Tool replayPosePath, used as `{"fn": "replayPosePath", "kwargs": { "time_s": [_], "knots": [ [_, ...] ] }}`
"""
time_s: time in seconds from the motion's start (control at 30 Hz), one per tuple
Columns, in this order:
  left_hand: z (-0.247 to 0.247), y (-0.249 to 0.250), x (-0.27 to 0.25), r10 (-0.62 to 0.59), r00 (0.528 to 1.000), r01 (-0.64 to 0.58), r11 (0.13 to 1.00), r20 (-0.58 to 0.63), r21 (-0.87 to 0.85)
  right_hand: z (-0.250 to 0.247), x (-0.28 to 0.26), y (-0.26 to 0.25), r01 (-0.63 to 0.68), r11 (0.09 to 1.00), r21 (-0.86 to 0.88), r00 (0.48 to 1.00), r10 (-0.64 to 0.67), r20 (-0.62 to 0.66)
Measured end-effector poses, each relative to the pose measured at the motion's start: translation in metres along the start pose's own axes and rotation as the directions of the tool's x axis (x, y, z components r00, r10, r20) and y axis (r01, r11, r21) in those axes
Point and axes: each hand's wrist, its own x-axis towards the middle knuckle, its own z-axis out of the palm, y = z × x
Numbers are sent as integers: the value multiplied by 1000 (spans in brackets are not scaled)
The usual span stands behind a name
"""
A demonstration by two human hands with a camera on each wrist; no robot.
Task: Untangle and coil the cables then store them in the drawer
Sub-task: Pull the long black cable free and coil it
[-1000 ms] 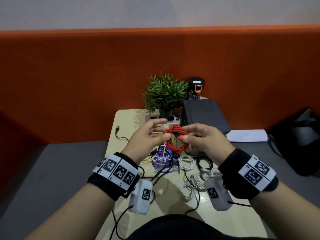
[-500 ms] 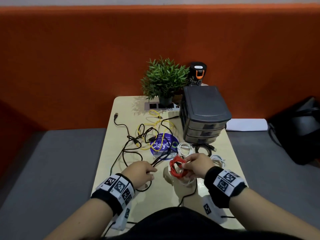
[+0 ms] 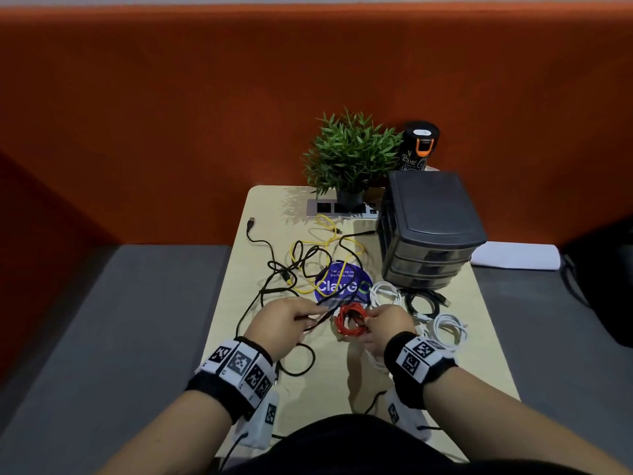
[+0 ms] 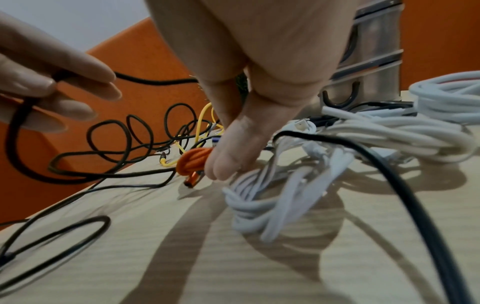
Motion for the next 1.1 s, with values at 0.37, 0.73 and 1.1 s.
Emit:
{"fn": "replayPosePath", "kwargs": {
  "time_s": [0.37, 0.73, 1.1],
  "knots": [
    [-24, 17, -6, -47, 994, -3, 901, -103, -433, -21, -17, -31, 191, 931, -312, 981, -172, 88],
    [-55, 76, -4, 139, 923, -349, 697, -360, -627, -23, -83, -95, 599, 799, 44, 762, -587, 273],
    [-56, 69, -9, 374, 913, -390, 918, -165, -74, -74, -115, -135, 660, 631, 407, 674, -737, 50]
  ]
}}
